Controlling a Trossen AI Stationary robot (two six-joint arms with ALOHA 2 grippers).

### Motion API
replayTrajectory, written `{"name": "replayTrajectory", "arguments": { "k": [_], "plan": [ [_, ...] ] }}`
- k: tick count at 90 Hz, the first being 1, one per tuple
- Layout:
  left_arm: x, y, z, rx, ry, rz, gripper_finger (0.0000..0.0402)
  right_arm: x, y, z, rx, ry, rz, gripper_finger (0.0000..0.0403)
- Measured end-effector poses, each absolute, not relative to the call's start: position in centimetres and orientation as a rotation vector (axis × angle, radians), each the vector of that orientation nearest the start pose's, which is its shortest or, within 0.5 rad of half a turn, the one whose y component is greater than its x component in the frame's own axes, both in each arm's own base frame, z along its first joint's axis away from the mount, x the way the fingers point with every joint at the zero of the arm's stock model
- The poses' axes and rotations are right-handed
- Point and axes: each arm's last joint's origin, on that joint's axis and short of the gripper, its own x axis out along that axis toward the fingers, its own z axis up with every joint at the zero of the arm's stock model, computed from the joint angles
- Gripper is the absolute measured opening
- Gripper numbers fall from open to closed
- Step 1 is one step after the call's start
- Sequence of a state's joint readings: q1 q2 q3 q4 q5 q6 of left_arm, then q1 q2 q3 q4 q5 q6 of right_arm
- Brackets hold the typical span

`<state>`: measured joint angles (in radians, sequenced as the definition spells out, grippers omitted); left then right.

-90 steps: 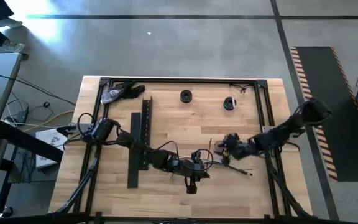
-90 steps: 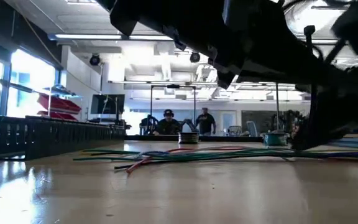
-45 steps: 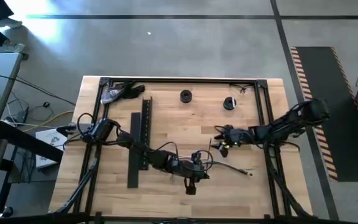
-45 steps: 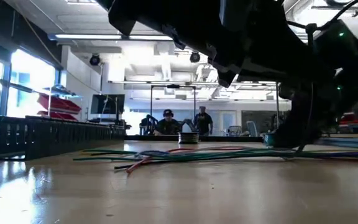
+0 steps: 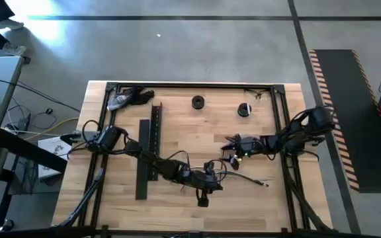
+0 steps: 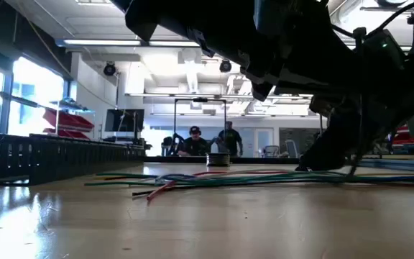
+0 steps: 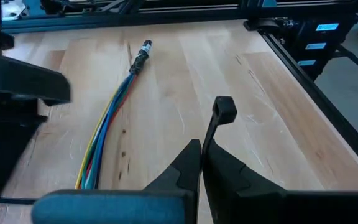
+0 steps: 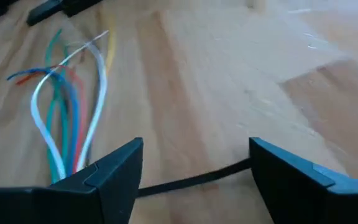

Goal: Ziptie cables
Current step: Wrap the black zip tie on the cable

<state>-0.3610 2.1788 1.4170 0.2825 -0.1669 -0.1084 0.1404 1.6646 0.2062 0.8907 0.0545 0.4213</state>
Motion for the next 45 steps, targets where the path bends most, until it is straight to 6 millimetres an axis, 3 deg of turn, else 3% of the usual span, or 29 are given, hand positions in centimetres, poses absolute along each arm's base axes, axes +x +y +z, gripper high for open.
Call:
{"name": "replayTrajectory", "arguments": {
  "k": [24, 45],
  "plan": [
    [44.6, -16.3, 15.0, 0.018, 0.473, -0.161, 0.0000, 20.9, 4.7, 7.7, 0.295, 0.587, 0.032, 0.0239],
    [44.6, -16.3, 15.0, 0.027, 0.472, -0.158, 0.0000, 20.7, 5.1, 7.7, 0.296, 0.560, -0.081, 0.0150]
  ]
}}
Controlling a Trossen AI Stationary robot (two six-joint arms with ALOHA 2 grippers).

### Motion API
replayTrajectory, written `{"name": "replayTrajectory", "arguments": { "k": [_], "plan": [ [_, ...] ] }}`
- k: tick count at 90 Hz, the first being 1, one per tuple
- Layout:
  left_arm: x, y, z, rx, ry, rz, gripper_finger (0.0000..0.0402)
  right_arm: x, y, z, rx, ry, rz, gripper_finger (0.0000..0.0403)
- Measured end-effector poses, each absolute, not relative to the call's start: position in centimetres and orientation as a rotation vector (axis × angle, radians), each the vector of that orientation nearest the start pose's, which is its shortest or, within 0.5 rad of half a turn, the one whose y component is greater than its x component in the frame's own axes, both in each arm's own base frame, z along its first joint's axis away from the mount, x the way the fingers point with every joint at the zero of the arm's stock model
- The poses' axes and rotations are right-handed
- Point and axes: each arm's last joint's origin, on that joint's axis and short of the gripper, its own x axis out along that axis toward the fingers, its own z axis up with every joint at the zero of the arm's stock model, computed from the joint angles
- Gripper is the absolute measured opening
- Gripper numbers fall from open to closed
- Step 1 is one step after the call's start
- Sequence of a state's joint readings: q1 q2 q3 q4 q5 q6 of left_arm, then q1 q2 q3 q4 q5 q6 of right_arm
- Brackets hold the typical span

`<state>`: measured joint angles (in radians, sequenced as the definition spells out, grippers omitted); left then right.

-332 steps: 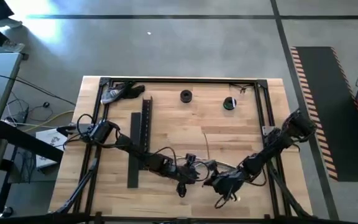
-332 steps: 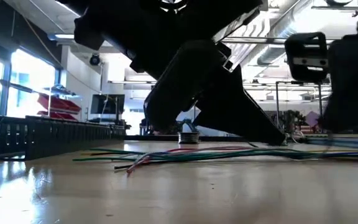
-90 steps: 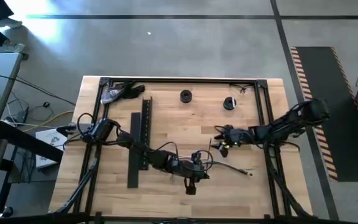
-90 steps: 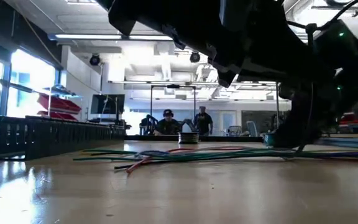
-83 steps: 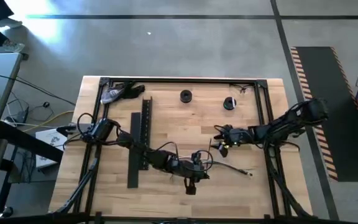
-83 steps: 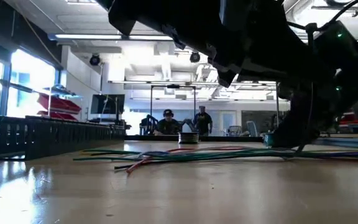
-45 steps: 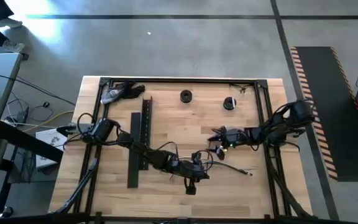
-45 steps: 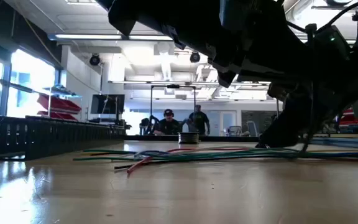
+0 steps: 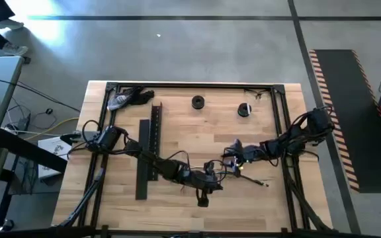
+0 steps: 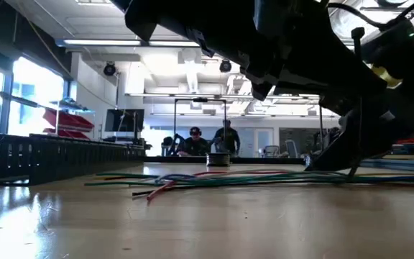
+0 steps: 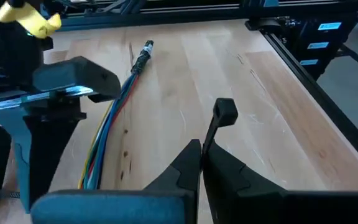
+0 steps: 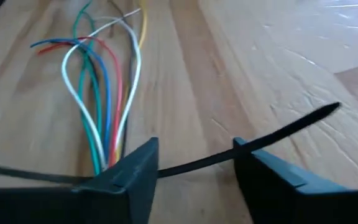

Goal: Ziptie cables
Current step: Wrap the black zip tie on the cable

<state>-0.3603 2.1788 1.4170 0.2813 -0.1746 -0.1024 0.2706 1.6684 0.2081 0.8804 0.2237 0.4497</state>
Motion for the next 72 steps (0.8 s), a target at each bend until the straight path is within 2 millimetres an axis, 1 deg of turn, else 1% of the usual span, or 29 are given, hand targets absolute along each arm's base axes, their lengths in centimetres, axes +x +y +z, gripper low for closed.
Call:
{"name": "replayTrajectory", "arguments": {
  "k": [9, 20, 24, 34, 45, 51, 63, 72],
  "plan": [
    [44.6, -16.3, 15.0, 0.026, 0.472, -0.158, 0.0000, 20.6, 5.2, 7.7, 0.292, 0.544, -0.122, 0.0098],
    [44.6, -16.3, 15.0, 0.005, 0.474, -0.152, 0.0000, 20.6, 5.4, 7.8, 0.253, 0.528, -0.145, 0.0024],
    [44.6, -16.2, 15.0, -0.007, 0.475, -0.149, 0.0000, 20.7, 5.7, 7.9, 0.213, 0.521, -0.138, 0.0010],
    [44.7, -15.8, 15.0, -0.073, 0.485, -0.139, 0.0000, 21.2, 6.9, 8.5, 0.080, 0.474, -0.150, 0.0003],
    [45.0, -14.9, 15.3, -0.179, 0.494, -0.138, 0.0000, 22.1, 8.5, 9.3, -0.118, 0.448, -0.182, 0.0001],
    [45.1, -14.3, 15.7, -0.231, 0.506, -0.137, 0.0000, 22.5, 9.3, 9.7, -0.243, 0.462, -0.222, 0.0000],
    [44.9, -13.4, 16.0, -0.260, 0.559, -0.124, 0.0000, 22.8, 10.9, 10.2, -0.470, 0.507, -0.316, 0.0000],
    [44.8, -13.2, 16.5, -0.276, 0.572, -0.152, 0.0000, 22.6, 12.0, 10.6, -0.584, 0.503, -0.354, 0.0000]
  ]
}}
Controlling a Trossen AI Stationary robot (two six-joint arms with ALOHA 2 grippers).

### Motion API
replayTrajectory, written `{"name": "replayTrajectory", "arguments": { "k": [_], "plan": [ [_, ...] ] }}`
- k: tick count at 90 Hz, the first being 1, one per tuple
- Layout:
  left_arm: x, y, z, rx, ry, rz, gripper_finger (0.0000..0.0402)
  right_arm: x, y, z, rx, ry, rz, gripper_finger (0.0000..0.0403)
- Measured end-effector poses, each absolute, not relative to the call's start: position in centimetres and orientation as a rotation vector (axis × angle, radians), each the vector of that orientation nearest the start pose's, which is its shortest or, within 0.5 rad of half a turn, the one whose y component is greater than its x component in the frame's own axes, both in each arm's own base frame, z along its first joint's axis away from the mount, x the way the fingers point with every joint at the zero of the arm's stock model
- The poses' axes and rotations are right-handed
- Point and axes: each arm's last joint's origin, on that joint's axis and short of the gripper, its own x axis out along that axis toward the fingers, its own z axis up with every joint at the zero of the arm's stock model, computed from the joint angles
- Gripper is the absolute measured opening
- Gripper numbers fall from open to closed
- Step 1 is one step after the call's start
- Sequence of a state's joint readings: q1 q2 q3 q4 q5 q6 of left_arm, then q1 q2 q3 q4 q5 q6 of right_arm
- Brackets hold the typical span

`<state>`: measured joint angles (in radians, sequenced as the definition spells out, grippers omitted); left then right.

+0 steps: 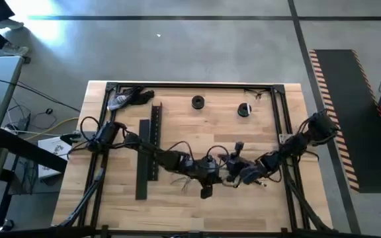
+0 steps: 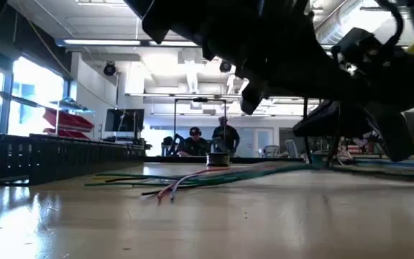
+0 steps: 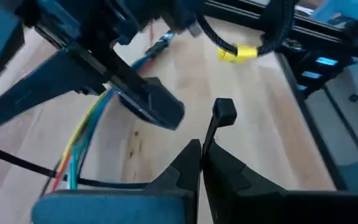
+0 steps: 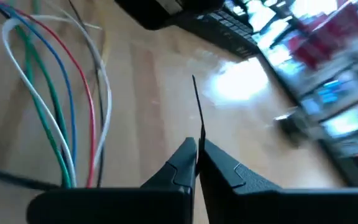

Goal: Ziptie cables
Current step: Wrap the black zip tie on the cable

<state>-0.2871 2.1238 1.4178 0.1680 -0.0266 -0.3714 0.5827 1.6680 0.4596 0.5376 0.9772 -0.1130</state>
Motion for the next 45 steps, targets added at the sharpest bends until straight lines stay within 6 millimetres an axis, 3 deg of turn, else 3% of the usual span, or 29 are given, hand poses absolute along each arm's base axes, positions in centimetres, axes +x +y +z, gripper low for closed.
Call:
{"name": "replayTrajectory", "arguments": {
  "k": [20, 45],
  "plan": [
    [44.9, -12.8, 16.2, -0.311, 0.597, -0.183, 0.0000, 23.0, 13.9, 11.8, -0.819, 0.511, -0.280, 0.0000],
    [45.0, -12.5, 16.1, -0.341, 0.608, -0.181, 0.0000, 23.4, 14.3, 12.2, -0.942, 0.545, -0.259, 0.0000]
  ]
}}
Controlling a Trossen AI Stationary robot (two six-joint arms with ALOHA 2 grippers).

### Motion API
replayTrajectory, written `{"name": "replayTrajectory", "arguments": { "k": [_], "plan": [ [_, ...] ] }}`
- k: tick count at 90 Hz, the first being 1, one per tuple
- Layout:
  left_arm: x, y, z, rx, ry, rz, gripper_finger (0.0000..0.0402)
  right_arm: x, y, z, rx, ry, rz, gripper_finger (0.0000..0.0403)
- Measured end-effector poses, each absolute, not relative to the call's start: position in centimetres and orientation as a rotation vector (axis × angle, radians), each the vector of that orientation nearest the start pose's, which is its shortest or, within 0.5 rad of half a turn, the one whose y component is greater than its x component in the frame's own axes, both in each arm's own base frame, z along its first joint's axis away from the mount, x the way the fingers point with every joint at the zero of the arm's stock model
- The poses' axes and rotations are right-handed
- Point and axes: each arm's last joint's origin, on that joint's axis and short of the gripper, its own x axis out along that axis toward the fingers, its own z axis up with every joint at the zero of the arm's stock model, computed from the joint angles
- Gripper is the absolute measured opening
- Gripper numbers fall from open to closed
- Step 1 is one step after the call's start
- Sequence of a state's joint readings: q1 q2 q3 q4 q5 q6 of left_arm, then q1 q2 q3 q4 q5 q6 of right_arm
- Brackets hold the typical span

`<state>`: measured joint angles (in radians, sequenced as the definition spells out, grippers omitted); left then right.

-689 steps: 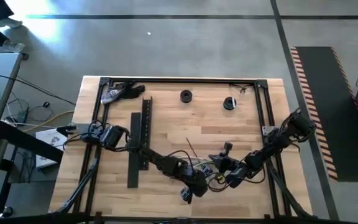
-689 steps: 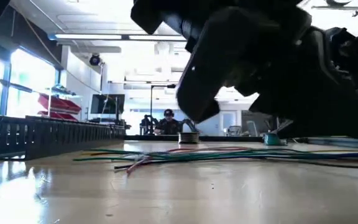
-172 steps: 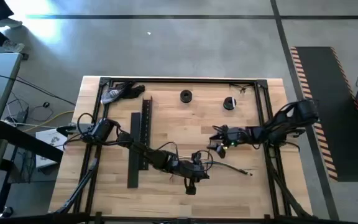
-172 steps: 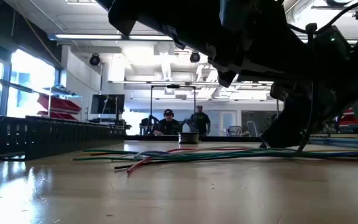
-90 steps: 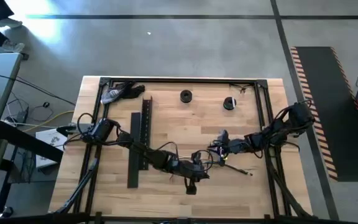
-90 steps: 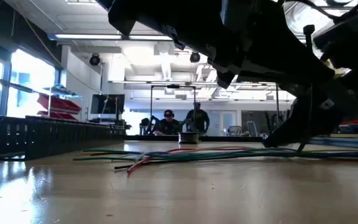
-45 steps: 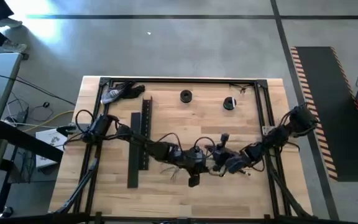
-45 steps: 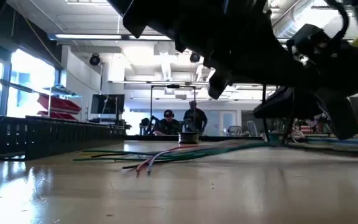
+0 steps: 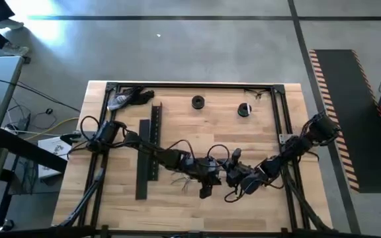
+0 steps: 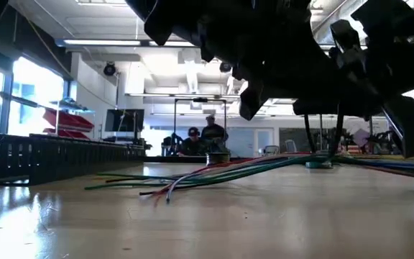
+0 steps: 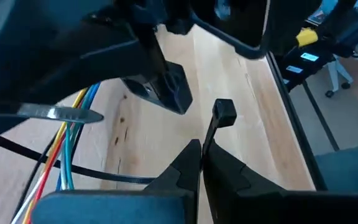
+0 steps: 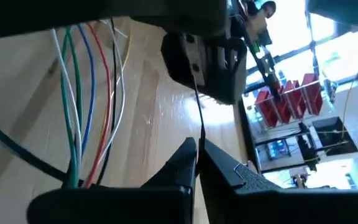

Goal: Ziptie cables
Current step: Wrap the black zip tie on the cable

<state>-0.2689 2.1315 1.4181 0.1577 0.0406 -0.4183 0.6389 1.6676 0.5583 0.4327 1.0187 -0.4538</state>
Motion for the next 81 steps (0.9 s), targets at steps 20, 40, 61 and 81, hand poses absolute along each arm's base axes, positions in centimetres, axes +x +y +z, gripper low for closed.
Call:
{"name": "replayTrajectory", "arguments": {
  "k": [20, 40, 61, 81],
  "plan": [
    [44.9, -12.6, 16.1, -0.354, 0.616, -0.178, 0.0000, 22.8, 15.1, 12.2, -1.015, 0.538, -0.236, 0.0000],
    [44.9, -12.6, 16.0, -0.349, 0.616, -0.180, 0.0000, 22.6, 15.7, 12.0, -1.001, 0.519, -0.225, 0.0000],
    [44.9, -12.6, 16.0, -0.349, 0.616, -0.180, 0.0000, 23.6, 16.4, 11.7, -0.983, 0.516, -0.231, 0.0000],
    [44.9, -12.8, 16.0, -0.345, 0.617, -0.184, 0.0000, 23.6, 16.0, 11.4, -0.872, 0.529, -0.297, 0.0000]
  ]
}}
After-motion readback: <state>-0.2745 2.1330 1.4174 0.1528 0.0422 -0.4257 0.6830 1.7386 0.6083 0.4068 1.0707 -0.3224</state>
